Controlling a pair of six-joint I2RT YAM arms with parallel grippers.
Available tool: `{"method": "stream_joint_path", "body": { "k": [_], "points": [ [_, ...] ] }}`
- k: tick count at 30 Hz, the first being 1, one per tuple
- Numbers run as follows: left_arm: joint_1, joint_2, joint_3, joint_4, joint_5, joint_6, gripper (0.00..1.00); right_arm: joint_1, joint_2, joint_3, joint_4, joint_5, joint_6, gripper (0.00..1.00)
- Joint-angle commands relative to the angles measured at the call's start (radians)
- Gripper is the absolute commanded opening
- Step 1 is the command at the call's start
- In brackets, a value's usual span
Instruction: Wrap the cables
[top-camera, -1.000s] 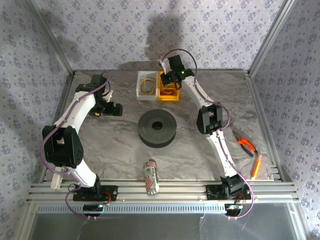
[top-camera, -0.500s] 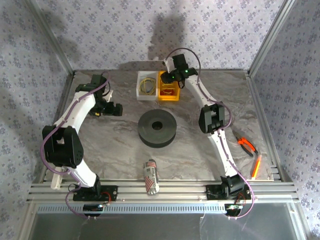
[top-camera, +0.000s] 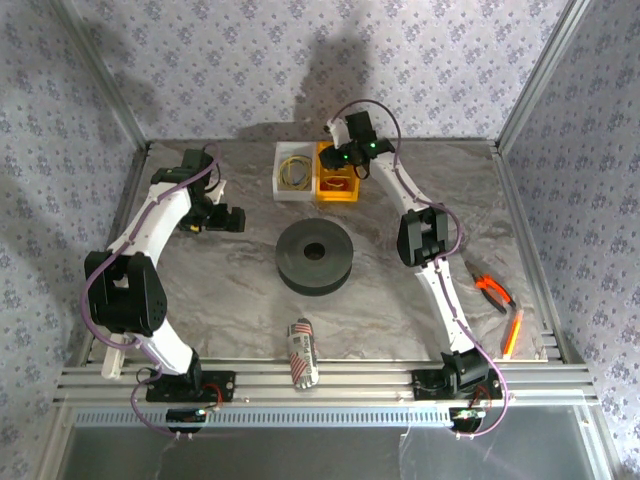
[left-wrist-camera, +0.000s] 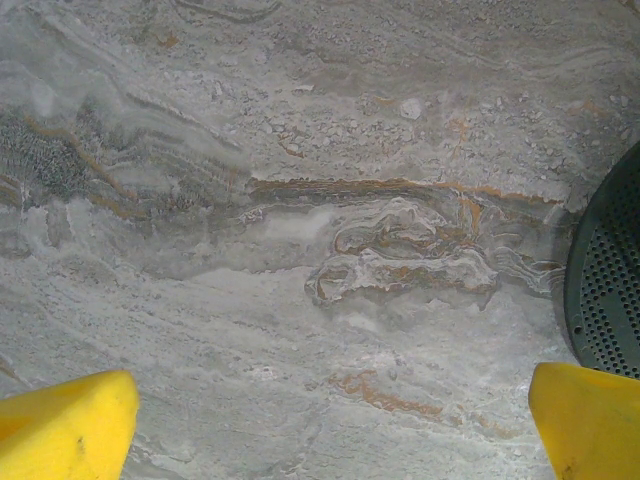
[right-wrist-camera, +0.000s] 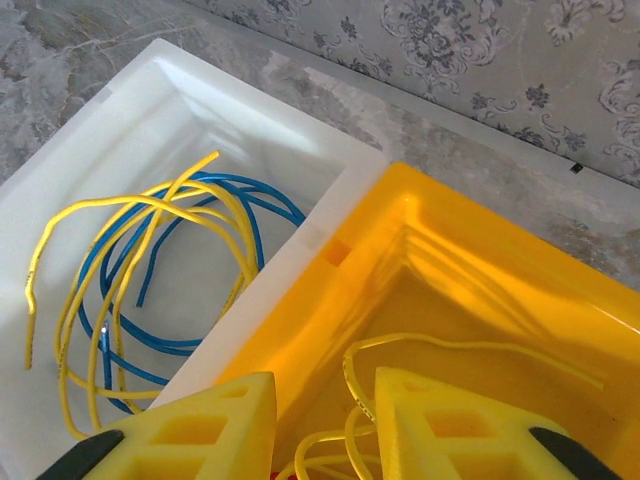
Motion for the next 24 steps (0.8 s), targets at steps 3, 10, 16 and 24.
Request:
{"method": "stream_joint_path", "body": {
  "k": [3,10,16,24],
  "points": [
    [-0.007,-0.001,0.002,-0.015,0.012,0.014,1.0,-0.003,0.043,0.036,0.0,-0.028,0.01,0.33],
    [-0.007,0.0,0.002,-0.017,0.013,0.015,1.0,-0.005,0.057,0.039,-0.019,-0.006,0.0,0.35],
    [-0.007,0.001,0.009,-0.018,0.015,0.013,1.0,-0.007,0.069,0.038,-0.036,-0.007,-0.015,0.35],
    [-0.009,0.002,0.021,-0.023,0.019,0.016,1.0,-0.006,0.067,0.037,-0.036,-0.014,-0.039,0.29]
  ]
}}
